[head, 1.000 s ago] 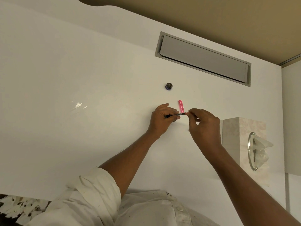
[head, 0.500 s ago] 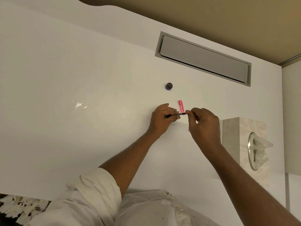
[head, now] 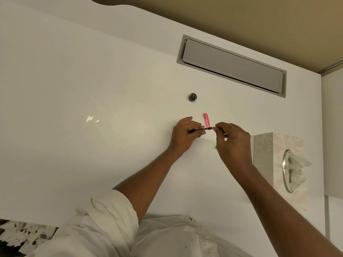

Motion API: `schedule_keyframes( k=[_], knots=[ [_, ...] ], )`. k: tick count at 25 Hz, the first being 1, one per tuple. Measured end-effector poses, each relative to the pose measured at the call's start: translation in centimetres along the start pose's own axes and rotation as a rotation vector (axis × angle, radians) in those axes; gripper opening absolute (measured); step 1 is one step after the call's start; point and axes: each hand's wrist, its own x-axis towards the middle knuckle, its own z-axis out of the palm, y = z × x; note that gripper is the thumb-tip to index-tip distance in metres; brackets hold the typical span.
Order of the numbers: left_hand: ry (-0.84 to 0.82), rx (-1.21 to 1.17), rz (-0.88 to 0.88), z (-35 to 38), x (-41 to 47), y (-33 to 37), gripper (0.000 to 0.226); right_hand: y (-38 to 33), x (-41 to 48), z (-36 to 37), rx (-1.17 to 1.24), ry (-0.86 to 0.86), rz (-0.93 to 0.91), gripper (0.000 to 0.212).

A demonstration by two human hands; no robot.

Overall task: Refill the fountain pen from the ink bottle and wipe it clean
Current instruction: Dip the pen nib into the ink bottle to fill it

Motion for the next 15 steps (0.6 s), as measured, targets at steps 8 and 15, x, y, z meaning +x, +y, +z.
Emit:
schedule_keyframes(
  k=[8, 15],
  knots=[
    [0.005, -0.008, -0.012, 0.03, 0.04, 0.00, 0.018, -0.14, 0.43, -0.10, -0.050, -0.018, 0.042, 0.020],
    [0.006, -0.018, -0.014, 0.04, 0.04, 0.09, 0.019, -0.38, 0.14, -0.01, -0.006, 0.024, 0.059, 0.015]
  ],
)
